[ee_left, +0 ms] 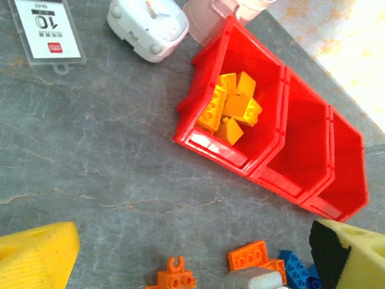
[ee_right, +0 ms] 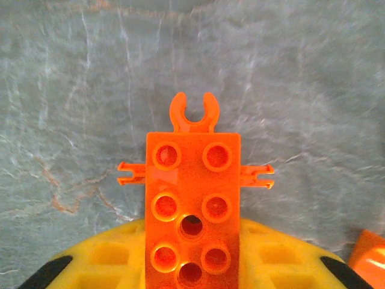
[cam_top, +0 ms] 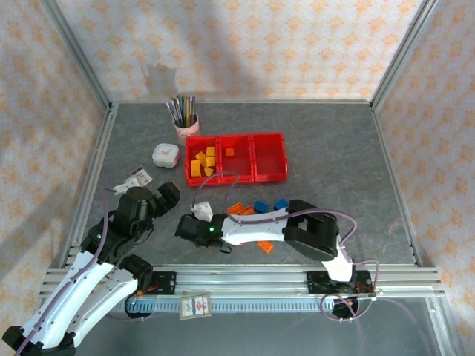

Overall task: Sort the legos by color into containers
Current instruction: Pick up the lego from the bottom-center of the table, then place the lego in the container.

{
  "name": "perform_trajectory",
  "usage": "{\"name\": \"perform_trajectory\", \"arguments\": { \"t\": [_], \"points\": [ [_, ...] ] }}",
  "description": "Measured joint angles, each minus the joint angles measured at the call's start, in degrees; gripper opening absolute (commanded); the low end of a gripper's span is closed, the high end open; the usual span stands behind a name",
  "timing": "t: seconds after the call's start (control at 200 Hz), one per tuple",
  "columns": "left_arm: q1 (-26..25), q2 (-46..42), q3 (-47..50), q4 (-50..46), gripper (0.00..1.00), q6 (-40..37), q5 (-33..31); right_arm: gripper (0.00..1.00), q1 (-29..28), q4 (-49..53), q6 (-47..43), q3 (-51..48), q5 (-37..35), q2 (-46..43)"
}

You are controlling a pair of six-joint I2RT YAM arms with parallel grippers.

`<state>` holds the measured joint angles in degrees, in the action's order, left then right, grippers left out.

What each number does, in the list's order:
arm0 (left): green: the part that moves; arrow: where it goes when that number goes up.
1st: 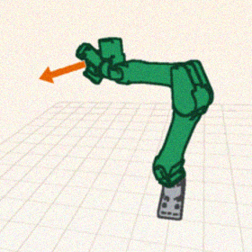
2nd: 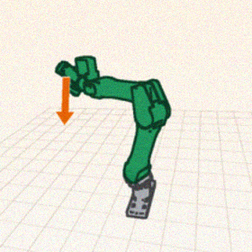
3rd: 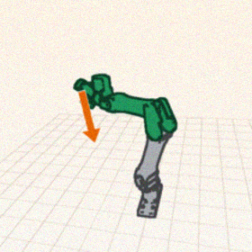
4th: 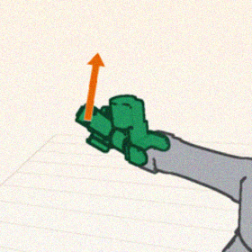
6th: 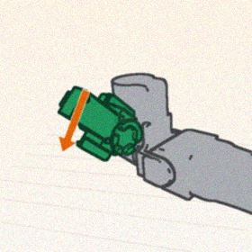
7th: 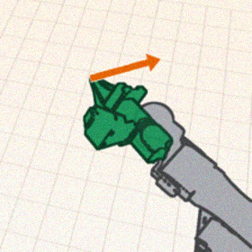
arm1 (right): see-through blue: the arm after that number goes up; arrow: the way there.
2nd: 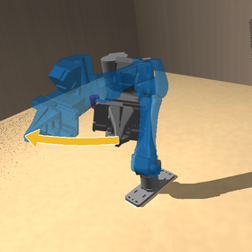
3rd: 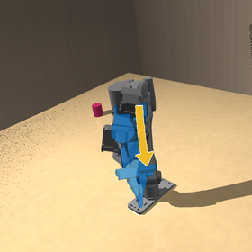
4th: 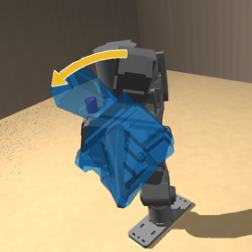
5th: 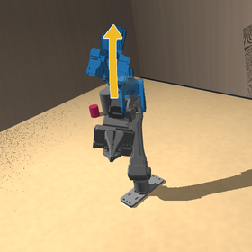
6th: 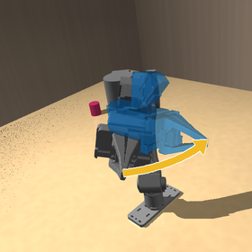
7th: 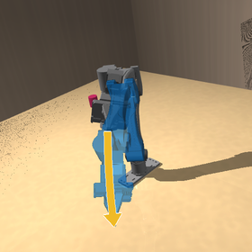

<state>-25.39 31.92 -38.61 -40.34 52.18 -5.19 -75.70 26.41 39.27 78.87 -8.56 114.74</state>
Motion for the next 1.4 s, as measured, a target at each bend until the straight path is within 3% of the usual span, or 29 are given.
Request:
{"name": "perform_trajectory", "arguments": {
  "t": [0.305,0.546,0.706,0.986,1.211,1.401],
  "points": [
    [0.0,3.1,-4.2,0.9,0.99,-2.2,0.2,0.28,9.4,-2.6,-4.9,-2.0,0.6,-11.9],
    [0.0,6.9,-4.0,5.6,0.99,-3.0,1.8,0.27,20.3,-4.0,-10.2,-1.9,1.3,-13.3],
    [0.0,10.2,-2.9,10.4,0.99,-3.5,3.3,0.27,26.1,-4.6,-13.6,3.0,1.2,-8.8],
    [0.0,16.6,-1.7,16.2,1.0,-4.8,5.0,0.29,31.4,-3.9,-18.8,20.3,0.5,5.9],
    [0.0,16.6,-1.0,19.0,0.99,-5.6,5.9,0.49,33.6,-1.7,-21.2,24.8,0.3,9.7],
    [0.0,16.6,-1.0,19.2,0.99,-5.8,6.3,0.55,33.6,-0.5,-21.9,26.0,0.0,9.3]
  ]
}}
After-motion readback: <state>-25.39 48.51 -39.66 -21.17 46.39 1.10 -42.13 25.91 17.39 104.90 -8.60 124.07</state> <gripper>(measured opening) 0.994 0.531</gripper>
